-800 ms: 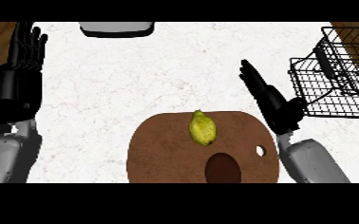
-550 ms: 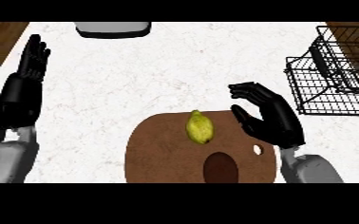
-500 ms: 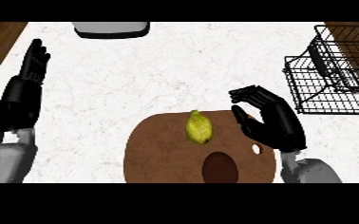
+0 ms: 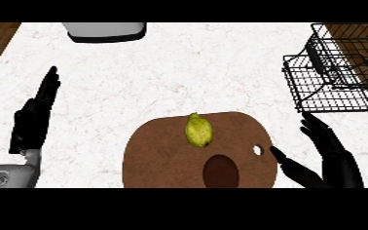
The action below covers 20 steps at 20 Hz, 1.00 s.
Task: Pick the cupcake from the cutting board and place it in the tiered basket
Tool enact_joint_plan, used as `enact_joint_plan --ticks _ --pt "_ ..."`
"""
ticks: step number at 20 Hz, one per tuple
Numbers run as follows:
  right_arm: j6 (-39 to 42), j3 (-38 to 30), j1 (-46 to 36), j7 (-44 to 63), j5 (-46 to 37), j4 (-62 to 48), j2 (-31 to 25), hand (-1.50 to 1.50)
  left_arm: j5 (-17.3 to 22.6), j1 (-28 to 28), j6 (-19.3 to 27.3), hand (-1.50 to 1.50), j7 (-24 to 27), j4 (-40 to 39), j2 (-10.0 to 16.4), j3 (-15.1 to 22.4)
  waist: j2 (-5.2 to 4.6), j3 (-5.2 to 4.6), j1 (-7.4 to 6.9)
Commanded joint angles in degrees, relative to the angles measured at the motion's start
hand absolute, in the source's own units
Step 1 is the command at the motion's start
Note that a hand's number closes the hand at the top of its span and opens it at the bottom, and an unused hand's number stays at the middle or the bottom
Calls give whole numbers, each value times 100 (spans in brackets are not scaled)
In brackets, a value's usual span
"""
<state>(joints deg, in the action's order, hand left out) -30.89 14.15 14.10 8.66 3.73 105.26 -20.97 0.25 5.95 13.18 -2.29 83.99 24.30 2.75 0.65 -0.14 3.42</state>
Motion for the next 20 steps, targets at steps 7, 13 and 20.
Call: enact_joint_plan --ticks 7,13,20 --pt "1301 276 726 2608 -814 2448 -2521 -150 -69 -52 -120 0 -65 89 -87 162 -52 -32 -324" --pt "1962 351 -325 5031 -734 3488 -3116 -150 -323 439 18 0 -134 -183 -254 258 -105 -17 -424" --pt "2134 995 -2123 6983 -622 2907 -2393 -150 -272 518 -208 0 15 -410 -298 204 -112 -11 -507"
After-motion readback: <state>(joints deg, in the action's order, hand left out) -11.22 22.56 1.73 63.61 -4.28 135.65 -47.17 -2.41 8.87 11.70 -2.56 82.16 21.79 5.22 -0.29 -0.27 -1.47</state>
